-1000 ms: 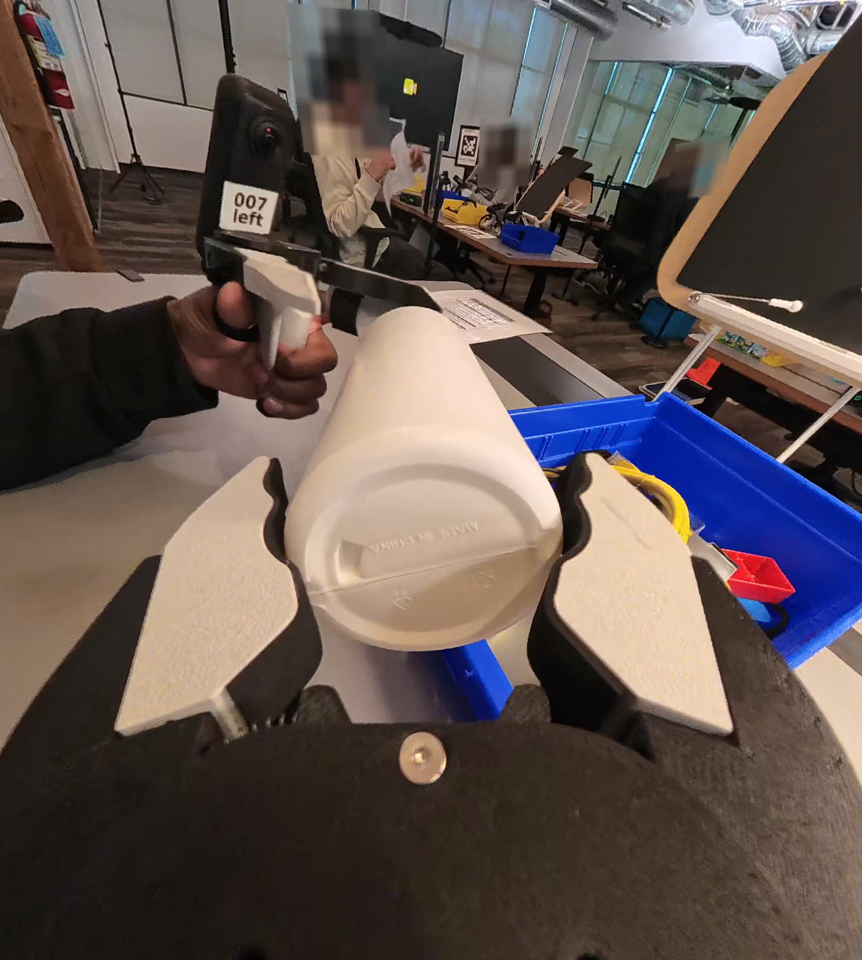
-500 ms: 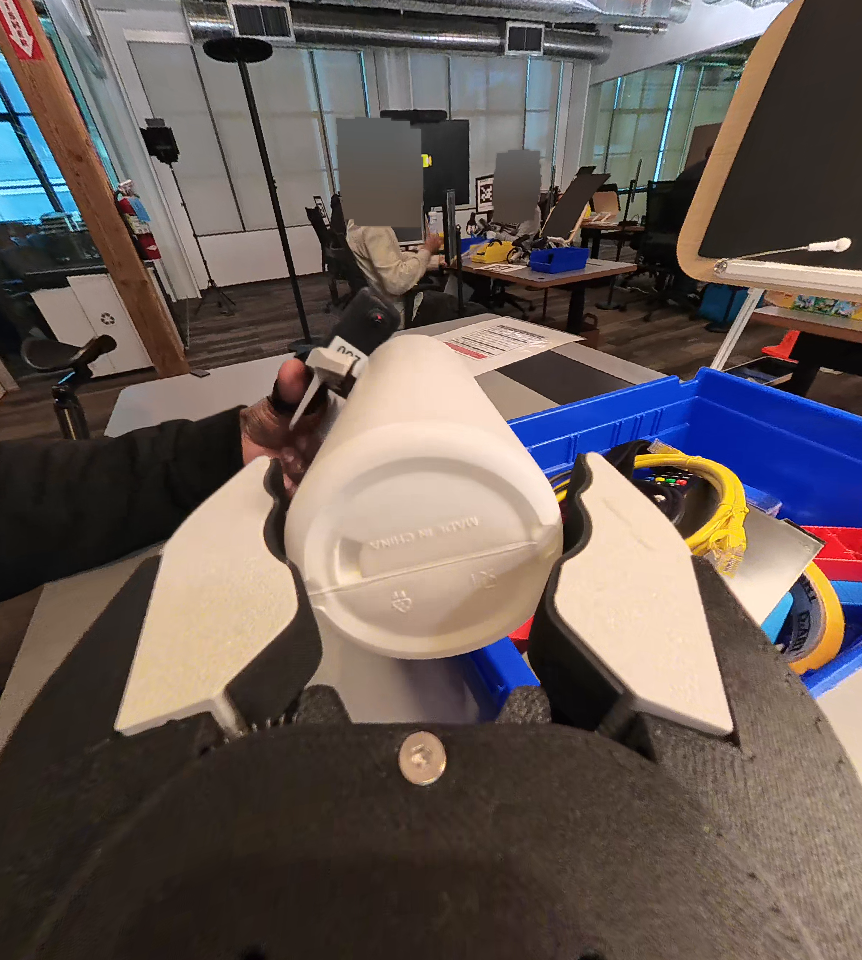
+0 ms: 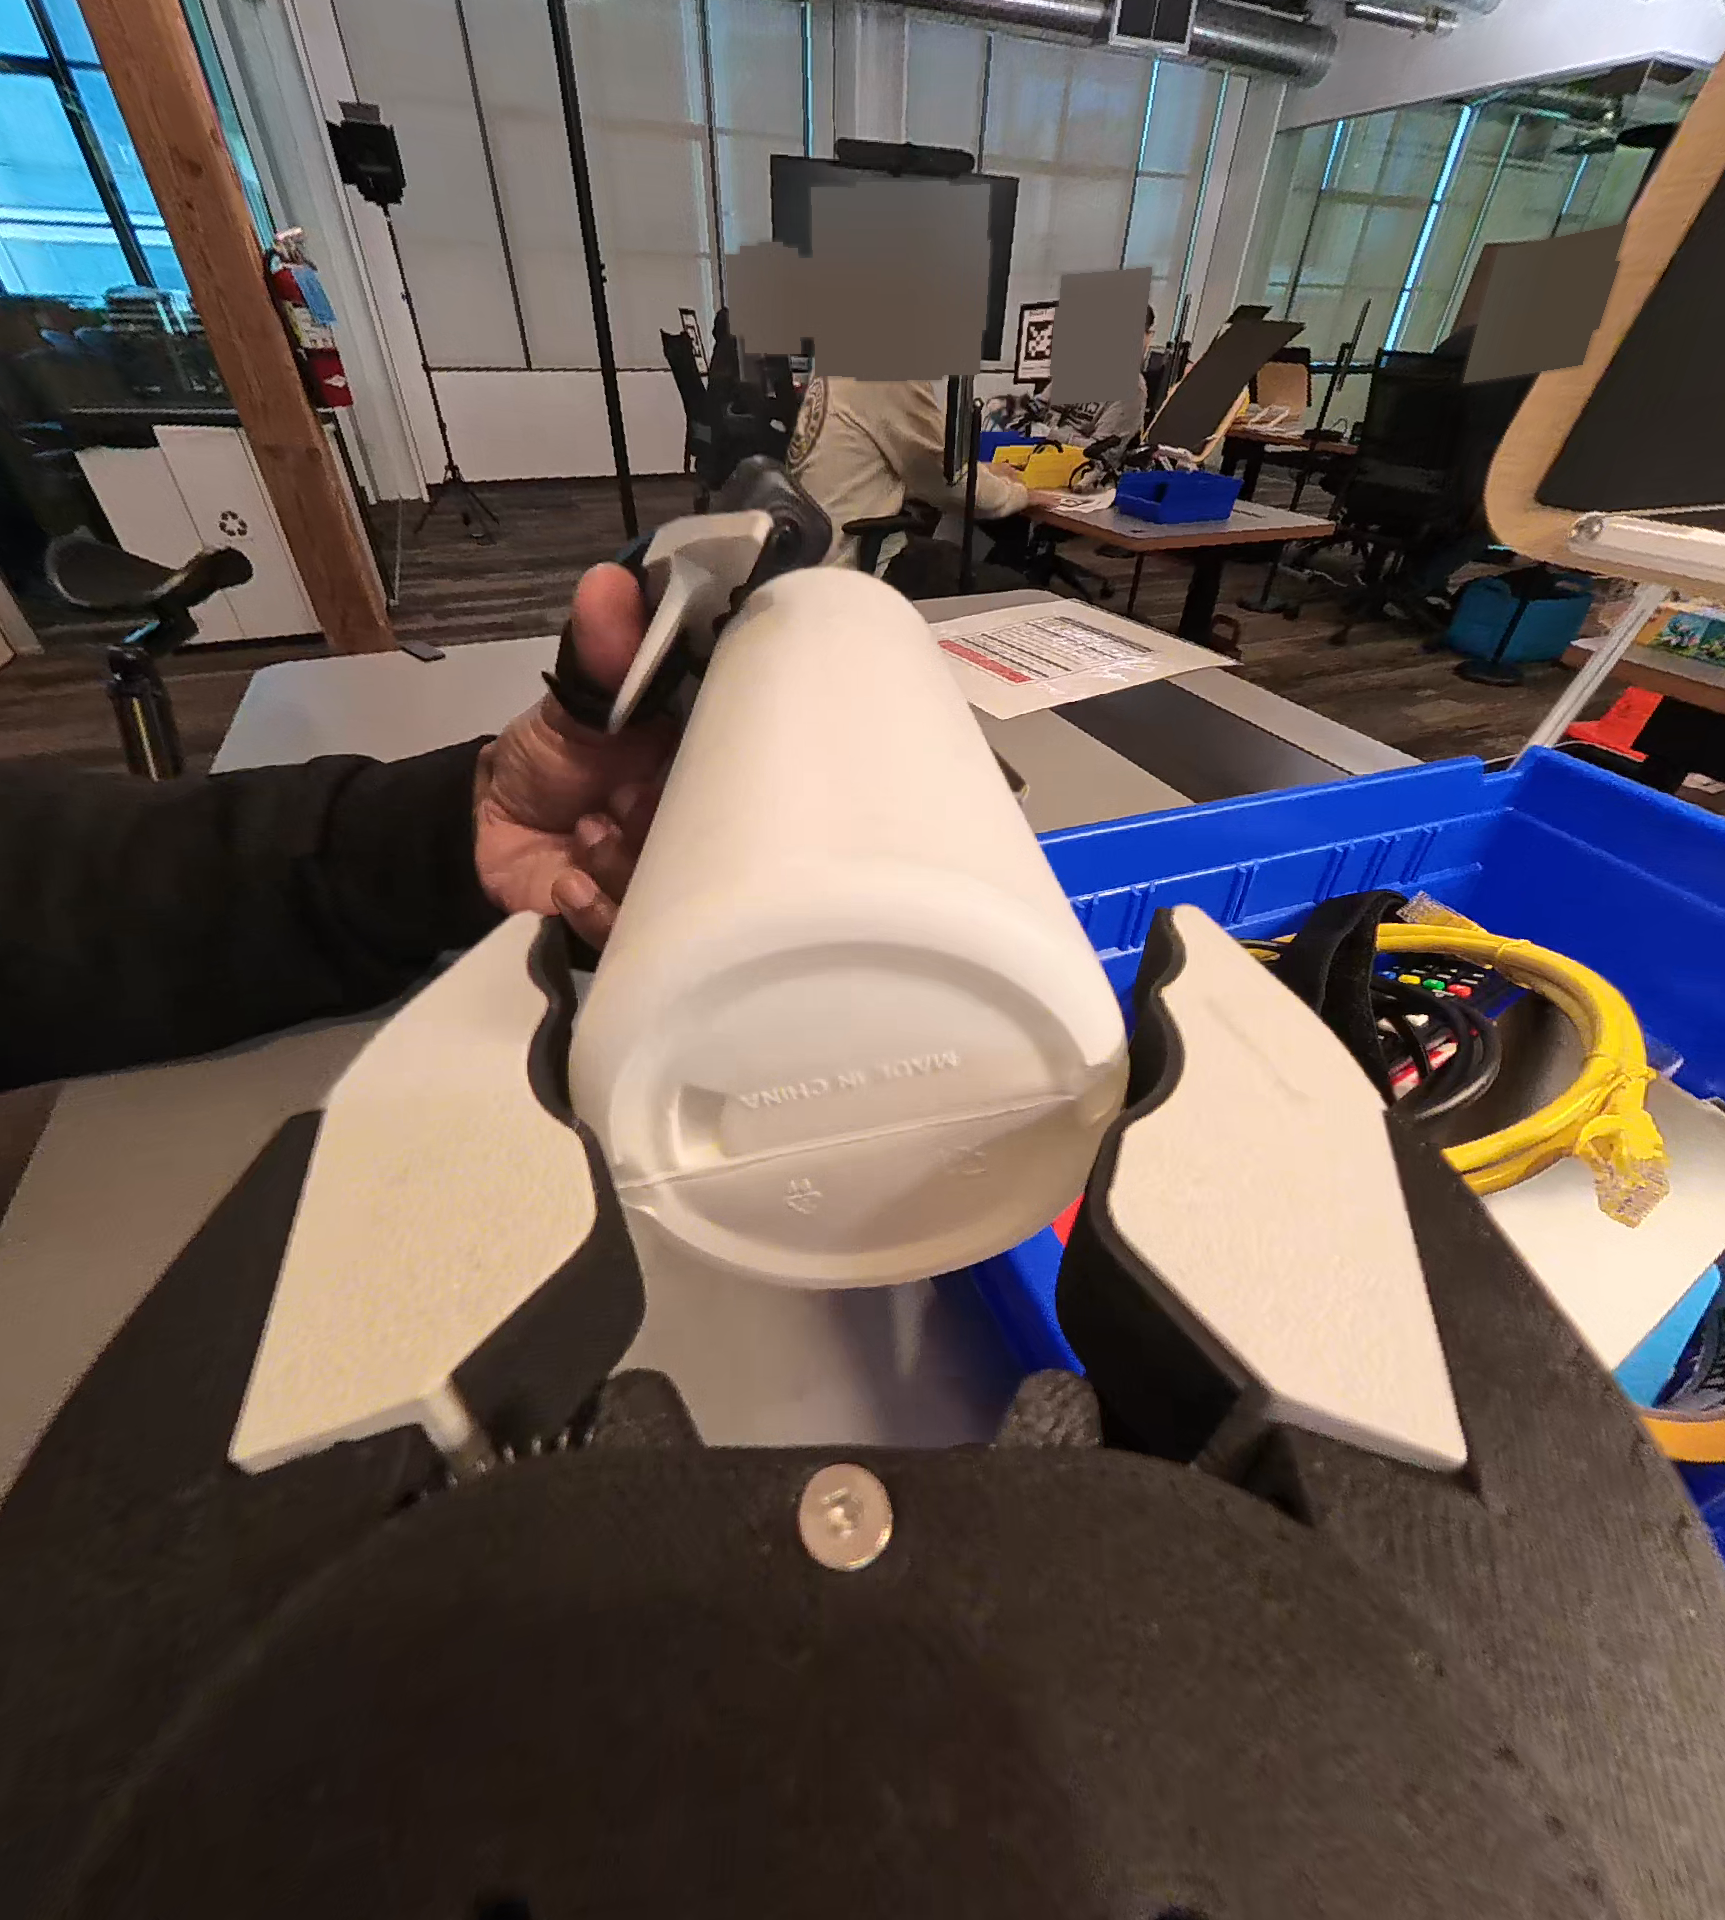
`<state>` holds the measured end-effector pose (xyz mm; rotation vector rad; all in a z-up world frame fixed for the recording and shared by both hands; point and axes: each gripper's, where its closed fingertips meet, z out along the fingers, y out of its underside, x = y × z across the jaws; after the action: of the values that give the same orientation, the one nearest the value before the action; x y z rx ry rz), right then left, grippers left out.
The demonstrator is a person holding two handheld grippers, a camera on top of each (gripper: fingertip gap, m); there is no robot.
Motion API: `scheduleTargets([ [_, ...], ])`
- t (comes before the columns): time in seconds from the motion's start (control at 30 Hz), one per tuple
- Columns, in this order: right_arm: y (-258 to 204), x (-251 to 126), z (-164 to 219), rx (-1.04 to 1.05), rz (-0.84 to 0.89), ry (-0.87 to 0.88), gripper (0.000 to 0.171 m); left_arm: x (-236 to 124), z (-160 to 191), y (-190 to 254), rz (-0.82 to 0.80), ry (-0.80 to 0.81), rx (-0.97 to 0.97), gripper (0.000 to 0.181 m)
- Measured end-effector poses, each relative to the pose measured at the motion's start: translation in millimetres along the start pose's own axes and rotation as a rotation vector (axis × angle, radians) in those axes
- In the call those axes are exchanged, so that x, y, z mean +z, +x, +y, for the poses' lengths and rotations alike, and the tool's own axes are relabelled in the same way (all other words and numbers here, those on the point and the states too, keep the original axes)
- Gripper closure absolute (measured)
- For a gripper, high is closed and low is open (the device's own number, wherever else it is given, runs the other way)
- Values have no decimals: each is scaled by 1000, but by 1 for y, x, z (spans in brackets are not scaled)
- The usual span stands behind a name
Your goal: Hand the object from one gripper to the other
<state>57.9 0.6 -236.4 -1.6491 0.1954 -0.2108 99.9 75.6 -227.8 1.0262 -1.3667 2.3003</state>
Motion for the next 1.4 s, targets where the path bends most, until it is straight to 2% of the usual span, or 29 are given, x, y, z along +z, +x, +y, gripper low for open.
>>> scheduleTargets([
  [0.33,-5,-1,-5,-62,-6,8,66,0,-8,11,1,66,61,69],
  [0.6,-5,-7,-21,-77,19,51,67,1,-15,12,12,188,-36,71],
  [0.7,-3,-12,-26,-96,40,72,70,-11,-31,8,19,290,-103,71],
  [0.87,1,-10,-25,-22,46,88,71,-38,-60,6,7,461,-116,71],
  [1.0,-4,4,-24,153,34,194,70,-46,-69,18,107,575,-152,70],
  [1.13,-16,17,-39,259,1,352,67,-33,-54,32,194,609,-189,70],
  [1.27,-38,27,-57,193,-13,414,53,-4,-24,49,263,536,-220,70],
  [1.4,-41,17,-78,150,41,535,66,25,8,66,318,365,-227,71],
])
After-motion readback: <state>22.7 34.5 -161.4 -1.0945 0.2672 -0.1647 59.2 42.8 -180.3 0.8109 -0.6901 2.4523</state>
